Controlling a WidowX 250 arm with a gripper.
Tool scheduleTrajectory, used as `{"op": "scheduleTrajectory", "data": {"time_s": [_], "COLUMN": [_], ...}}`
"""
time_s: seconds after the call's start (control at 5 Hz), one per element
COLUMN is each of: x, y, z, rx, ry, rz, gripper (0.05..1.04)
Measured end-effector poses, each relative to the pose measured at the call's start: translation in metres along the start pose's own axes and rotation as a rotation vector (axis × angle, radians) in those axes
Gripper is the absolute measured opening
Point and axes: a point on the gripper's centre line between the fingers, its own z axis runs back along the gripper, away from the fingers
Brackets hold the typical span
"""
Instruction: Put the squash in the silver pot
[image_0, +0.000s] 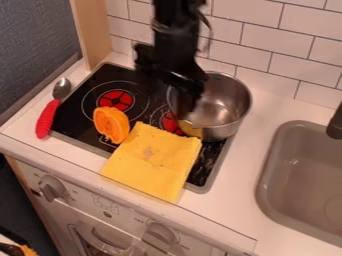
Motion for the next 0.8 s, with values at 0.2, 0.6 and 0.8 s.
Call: {"op": "scheduleTrajectory", "data": {"time_s": [0.2,0.6,0.8], "x": [-0.027,-0.063,-0.067], "y": [0.028,0.09,0.095], "z": [0.015,-0.015,-0.045], "rx": [0.056,0.022,0.006], "ry": [-0.04,0.013,0.081], "rz": [0.101,0.493,0.563], "gripper": [1.0,1.0,1.0]}}
